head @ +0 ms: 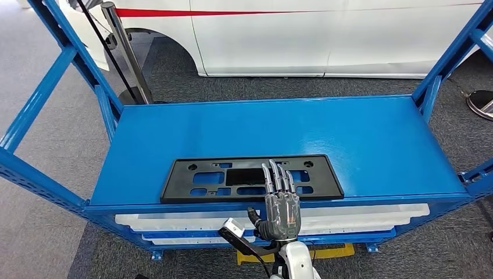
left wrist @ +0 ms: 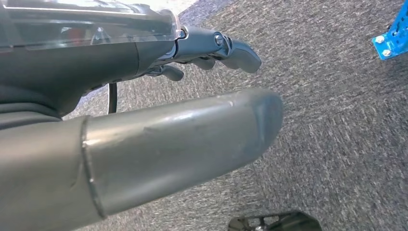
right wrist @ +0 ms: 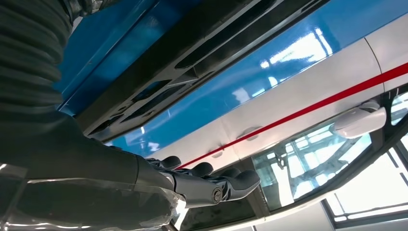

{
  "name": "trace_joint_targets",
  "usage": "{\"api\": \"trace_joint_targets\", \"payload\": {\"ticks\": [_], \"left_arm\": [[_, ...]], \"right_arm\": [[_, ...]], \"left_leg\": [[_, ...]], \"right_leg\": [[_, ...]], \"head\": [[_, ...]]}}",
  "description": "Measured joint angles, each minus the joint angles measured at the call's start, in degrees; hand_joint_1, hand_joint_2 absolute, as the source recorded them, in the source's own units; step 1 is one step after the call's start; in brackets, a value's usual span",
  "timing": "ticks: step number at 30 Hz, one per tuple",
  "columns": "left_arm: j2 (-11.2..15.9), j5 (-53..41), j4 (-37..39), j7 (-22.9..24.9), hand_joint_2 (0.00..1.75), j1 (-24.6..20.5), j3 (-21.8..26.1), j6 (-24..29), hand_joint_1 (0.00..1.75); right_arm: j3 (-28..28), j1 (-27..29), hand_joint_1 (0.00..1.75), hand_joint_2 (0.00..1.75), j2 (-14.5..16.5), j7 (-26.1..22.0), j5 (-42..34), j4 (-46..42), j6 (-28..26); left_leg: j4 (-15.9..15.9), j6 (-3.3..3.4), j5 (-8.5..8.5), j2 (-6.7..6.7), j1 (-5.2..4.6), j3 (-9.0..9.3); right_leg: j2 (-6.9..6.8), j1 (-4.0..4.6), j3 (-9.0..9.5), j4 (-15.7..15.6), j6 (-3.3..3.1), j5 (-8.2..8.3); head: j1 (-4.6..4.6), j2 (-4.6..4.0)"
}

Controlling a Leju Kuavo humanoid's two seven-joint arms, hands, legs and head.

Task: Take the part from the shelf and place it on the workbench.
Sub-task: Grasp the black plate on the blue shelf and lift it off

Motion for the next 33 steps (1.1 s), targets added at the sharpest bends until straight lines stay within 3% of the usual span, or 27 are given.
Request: {"api": "trace_joint_targets", "payload": {"ticks": [2, 4, 7, 9, 12, 13, 14, 15, 18, 20, 23, 25, 28, 29, 30, 33], "left_arm": [[0.04, 0.00, 0.00, 0.00, 0.00, -0.04, 0.00, 0.00, 0.00], [0.07, 0.00, 0.00, -0.01, 0.00, -0.14, 0.00, 0.01, 0.00], [0.11, 0.00, 0.00, 0.00, 0.00, -0.04, 0.02, 0.02, 0.00], [0.12, -0.01, 0.00, 0.00, 0.00, -0.06, 0.02, 0.02, 0.00], [0.14, -0.10, 0.00, 0.00, 0.00, -0.12, 0.03, 0.04, 0.00], [0.16, -0.16, 0.00, 0.00, 0.00, -0.10, 0.04, 0.05, 0.00], [0.18, -0.28, 0.00, 0.00, 0.00, -0.09, 0.05, 0.06, 0.00], [0.18, -0.43, 0.00, 0.00, 0.00, -0.09, 0.06, 0.06, 0.00], [0.17, -0.95, 0.00, 0.04, 0.00, -0.13, 0.07, 0.04, 0.00], [0.19, -1.39, 0.00, 0.09, 0.00, -0.16, 0.07, 0.05, 0.00], [0.22, -2.24, 0.00, 0.21, 0.00, -0.27, 0.05, 0.03, 0.00], [0.24, -2.92, 0.00, 0.40, 0.00, -0.42, -0.01, -0.14, 0.00], [0.26, -3.70, 0.00, 0.79, 0.00, -0.59, -0.08, -0.34, 0.00], [0.27, -3.83, 0.00, 0.89, 0.00, -0.60, -0.09, -0.38, 0.00], [0.27, -3.87, 0.00, 0.96, 0.00, -0.60, -0.10, -0.42, 0.00], [0.34, -3.93, 0.00, 1.03, 0.00, -0.69, -0.11, -0.46, 0.00]], "right_arm": [[0.01, 0.00, 0.00, 1.75, 0.00, 0.00, -0.05, -0.01, 0.00], [0.02, -0.01, 0.00, 1.75, 0.00, -0.02, -0.06, -0.02, -0.01], [0.00, -0.04, 0.00, 1.75, -0.02, -0.04, -0.09, -0.03, -0.02], [0.00, -0.05, 0.00, 1.75, -0.08, -0.04, -0.11, -0.03, -0.02], [0.00, 0.10, 0.00, 1.75, -0.24, -0.04, -0.20, -0.02, -0.02], [-0.01, 0.24, 0.00, 1.75, -0.32, -0.04, -0.25, -0.02, -0.02], [-0.01, 0.36, 0.00, 1.75, -0.38, -0.04, -0.28, -0.02, -0.02], [-0.03, 0.45, 0.00, 1.75, -0.43, -0.04, -0.29, -0.02, -0.02], [-0.24, 0.53, 0.00, 1.75, -0.44, 0.00, -0.18, -0.02, -0.02], [-0.48, 0.58, 0.00, 1.75, -0.38, 0.26, 0.23, -0.01, -0.02], [-1.05, 0.35, 0.00, 1.75, -0.04, 1.44, 1.09, 0.21, -0.02], [-1.42, -0.61, 0.00, 1.75, 0.46, 3.07, 1.78, 0.93, -0.01], [-1.93, -2.88, 0.00, 1.75, 1.21, 5.50, 2.56, 3.68, 0.00], [-2.08, -3.59, 0.00, 1.75, 1.42, 6.05, 2.66, 4.82, 0.00], [-2.17, -4.28, 0.00, 1.75, 1.58, 6.40, 2.66, 5.83, 0.00], [-2.27, -6.44, 0.00, 1.75, 2.20, 7.15, 2.53, 8.48, 0.00]], "left_leg": [[-7.96, 0.43, 3.91, 0.00, -0.06, 3.81], [-12.98, 0.94, 5.36, -0.05, -0.30, 6.12], [-13.97, 1.74, 5.58, -0.08, -0.35, 6.31], [-14.45, 2.51, 6.00, 0.03, -0.03, 6.46], [-14.60, 3.03, 6.14, 0.18, 0.03, 6.41], [-14.59, 3.03, 6.14, 0.20, 0.02, 6.40], [-14.57, 3.01, 6.13, 0.20, 0.02, 6.41], [-14.55, 2.96, 6.10, 0.17, 0.03, 6.48], [-14.23, 2.36, 5.74, 0.05, -0.07, 6.65], [-14.06, 1.65, 5.56, 0.04, -0.25, 6.55], [-13.79, 0.60, 5.12, 0.07, -0.03, 6.37], [-10.10, 0.17, 2.70, 0.08, 0.13, 4.74], [0.73, -0.16, -1.97, 0.08, 0.15, -0.30], [2.22, -0.15, -1.96, 0.09, 0.14, -1.07], [1.37, -0.05, -0.77, 0.09, 0.14, -0.74], [-9.66, 0.64, 4.84, 0.10, -0.06, 4.28]], "right_leg": [[0.07, 0.10, 0.20, 0.14, 0.17, -0.17], [0.12, 0.30, 0.08, 0.29, 0.59, -0.25], [0.16, 0.32, -0.08, 0.28, 1.43, -0.16], [0.16, 0.25, -0.88, 2.30, 2.07, -1.72], [0.12, -0.13, -5.67, 12.63, 2.78, -7.10], [0.11, -0.29, -7.00, 15.38, 2.95, -7.87], [0.09, -0.44, -7.43, 16.17, 3.07, -7.53], [0.07, -0.58, -6.67, 14.62, 3.11, -6.08], [0.00, -0.68, -1.25, 3.59, 2.75, -0.95], [0.08, -0.43, 0.03, 0.60, 2.27, -0.47], [0.14, -0.39, 0.04, 0.12, 1.18, -0.21], [0.06, -0.54, 0.17, -0.31, 0.42, 0.05], [0.01, -0.20, 0.16, -0.32, 0.01, 0.05], [0.02, -0.08, 0.19, -0.28, -0.04, 0.03], [0.04, 0.00, 0.25, -0.22, -0.06, 0.00], [0.17, 0.23, 0.39, 0.04, 0.12, -0.22]], "head": [[0.00, 0.00], [0.01, 0.00], [0.01, 0.00], [0.01, 0.00], [0.02, 0.00], [0.02, 0.00], [0.02, 0.00], [0.02, 0.00], [0.01, 0.00], [-0.01, 0.00], [-0.01, 0.00], [-0.01, 0.00], [-0.01, 0.00], [-0.01, 0.00], [-0.01, 0.00], [0.00, 0.00]]}}
